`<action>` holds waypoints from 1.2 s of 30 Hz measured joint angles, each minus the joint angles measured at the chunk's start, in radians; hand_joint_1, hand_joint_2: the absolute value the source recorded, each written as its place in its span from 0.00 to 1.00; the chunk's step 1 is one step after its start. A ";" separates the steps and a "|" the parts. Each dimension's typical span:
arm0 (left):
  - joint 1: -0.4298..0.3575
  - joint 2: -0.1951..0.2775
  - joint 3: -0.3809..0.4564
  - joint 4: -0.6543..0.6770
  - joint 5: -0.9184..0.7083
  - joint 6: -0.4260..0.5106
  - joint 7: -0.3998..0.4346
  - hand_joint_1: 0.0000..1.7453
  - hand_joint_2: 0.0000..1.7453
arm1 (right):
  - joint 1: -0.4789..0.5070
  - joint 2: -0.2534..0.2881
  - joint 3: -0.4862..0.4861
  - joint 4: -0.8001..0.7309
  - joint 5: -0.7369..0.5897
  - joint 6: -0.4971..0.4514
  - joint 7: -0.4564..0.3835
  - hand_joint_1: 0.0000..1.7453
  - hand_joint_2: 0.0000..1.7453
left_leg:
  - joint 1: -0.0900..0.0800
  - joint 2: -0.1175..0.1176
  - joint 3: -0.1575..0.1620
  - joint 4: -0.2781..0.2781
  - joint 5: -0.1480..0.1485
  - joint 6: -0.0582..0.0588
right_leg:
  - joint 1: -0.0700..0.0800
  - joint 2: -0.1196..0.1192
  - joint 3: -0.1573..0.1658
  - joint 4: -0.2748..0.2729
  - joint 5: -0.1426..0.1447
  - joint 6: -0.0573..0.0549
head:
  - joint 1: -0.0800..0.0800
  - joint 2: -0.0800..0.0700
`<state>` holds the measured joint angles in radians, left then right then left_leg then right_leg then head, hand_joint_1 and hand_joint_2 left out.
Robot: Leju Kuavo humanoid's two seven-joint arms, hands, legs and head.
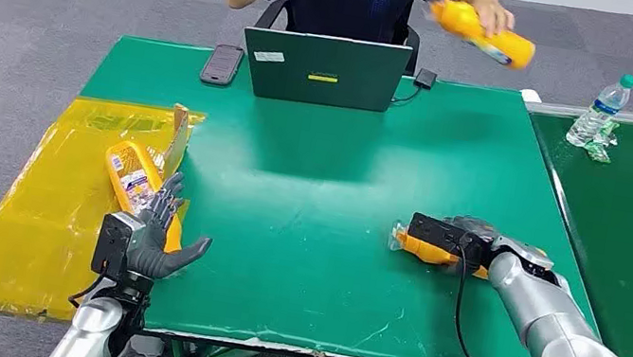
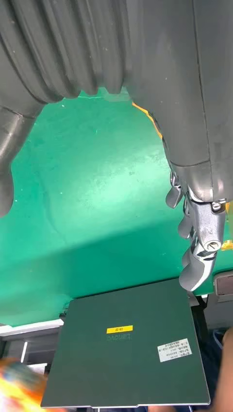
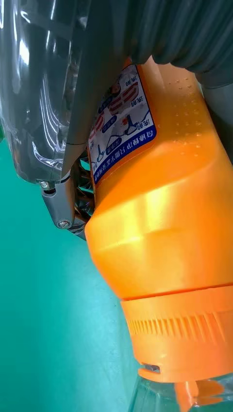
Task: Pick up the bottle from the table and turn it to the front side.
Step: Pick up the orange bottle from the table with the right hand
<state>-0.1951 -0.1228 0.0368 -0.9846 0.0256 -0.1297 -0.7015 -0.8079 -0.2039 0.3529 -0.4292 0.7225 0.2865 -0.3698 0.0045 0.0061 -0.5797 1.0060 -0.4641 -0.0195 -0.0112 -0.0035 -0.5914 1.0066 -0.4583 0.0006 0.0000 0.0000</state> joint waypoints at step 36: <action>-0.029 -0.017 -0.036 0.025 0.005 0.001 0.000 0.00 1.00 | -0.255 0.173 0.000 0.000 -0.177 -0.101 0.133 1.00 1.00 | 0.000 0.001 -0.001 0.000 0.001 0.000 | 0.000 0.001 -0.002 0.000 0.001 -0.001 | 0.000 0.000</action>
<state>-0.2240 -0.1398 0.0005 -0.9601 0.0310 -0.1290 -0.7013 -1.0628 -0.0312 0.3529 -0.4290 0.5459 0.1853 -0.2370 0.0043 0.0074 -0.5807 1.0061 -0.4628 -0.0194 -0.0111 -0.0028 -0.5934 1.0070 -0.4577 -0.0001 0.0000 0.0002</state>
